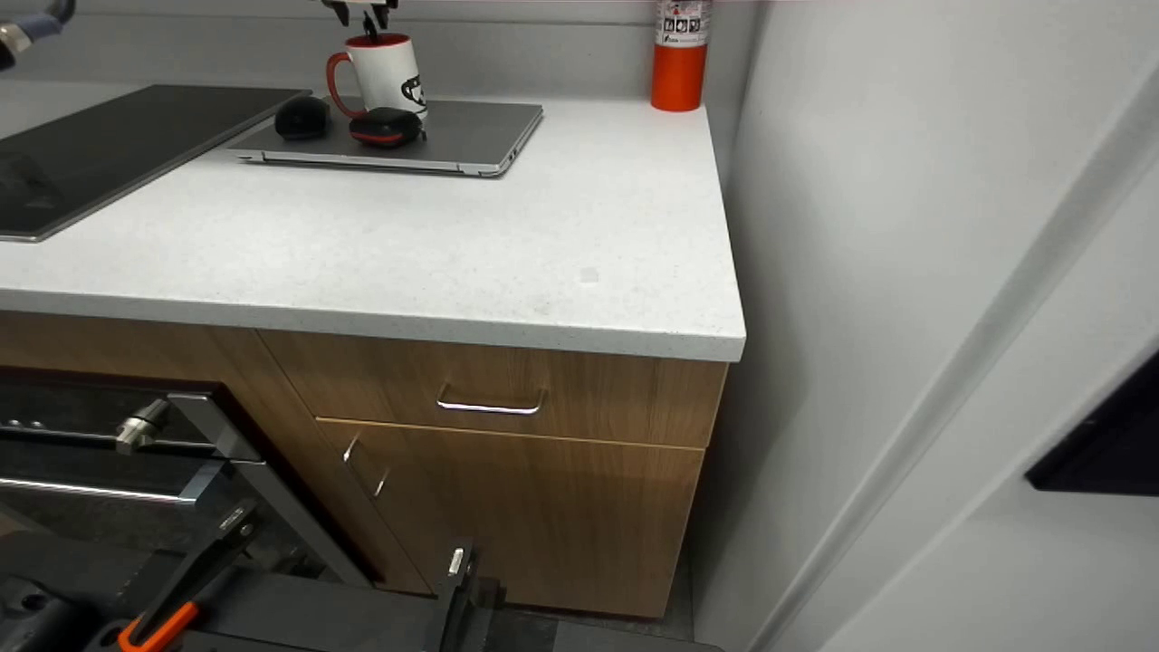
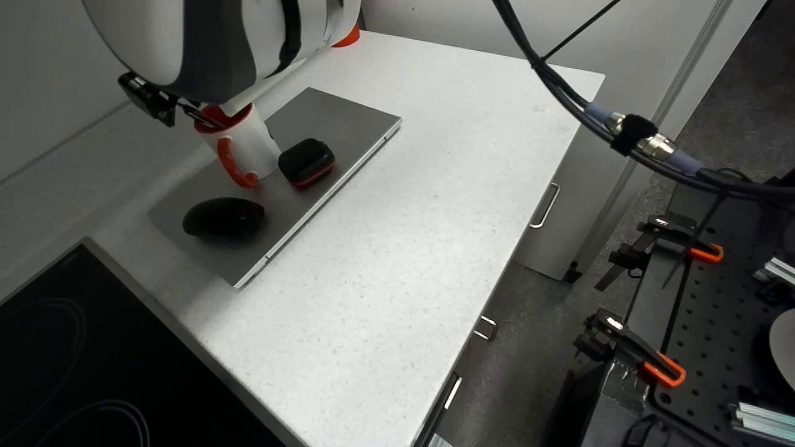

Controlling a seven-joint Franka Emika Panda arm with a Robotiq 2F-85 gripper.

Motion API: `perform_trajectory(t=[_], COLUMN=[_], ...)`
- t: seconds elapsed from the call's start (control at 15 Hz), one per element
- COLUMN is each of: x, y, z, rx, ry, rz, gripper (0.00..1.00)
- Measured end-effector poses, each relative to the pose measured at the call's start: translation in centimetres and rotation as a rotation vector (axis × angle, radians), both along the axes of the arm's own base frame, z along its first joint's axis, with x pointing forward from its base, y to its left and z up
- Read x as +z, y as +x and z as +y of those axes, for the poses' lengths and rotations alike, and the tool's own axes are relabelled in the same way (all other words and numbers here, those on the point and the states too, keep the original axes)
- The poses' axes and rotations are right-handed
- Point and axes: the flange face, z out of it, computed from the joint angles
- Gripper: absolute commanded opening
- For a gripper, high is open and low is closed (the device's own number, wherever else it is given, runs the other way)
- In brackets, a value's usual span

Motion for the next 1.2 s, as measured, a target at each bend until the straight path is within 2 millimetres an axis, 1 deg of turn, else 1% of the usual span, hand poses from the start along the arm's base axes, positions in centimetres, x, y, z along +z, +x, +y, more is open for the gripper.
perform_trajectory(t=[0.07, 0.13, 0.2, 0.27, 0.33, 0.47, 0.73, 1.0, 1.2], x=[-0.1, -0.2, -0.3, -0.3, -0.2, 0.3, 1.8, 4.8, 7.2], y=[0.1, 0.1, 0.2, 0.3, 0.3, 0.4, 0.5, -0.3, -1.1], z=[0.0, 0.0, 0.0, 0.0, -0.1, -0.4, -1.1, -2.3, -4.2], rx=[0.001, 0.001, 0.002, 0.001, 0.0, -0.009, -0.036, -0.071, -0.12], ry=[-0.001, -0.001, -0.001, -0.001, -0.001, 0.003, 0.019, 0.034, 0.042], rz=[0.0, 0.001, 0.001, 0.001, -0.008, -0.037, -0.141, -0.282, -0.374], gripper=[0.11, 0.02, 0.0, 0.0, 0.03, 0.0, 0.02, 0.02, 0.02])
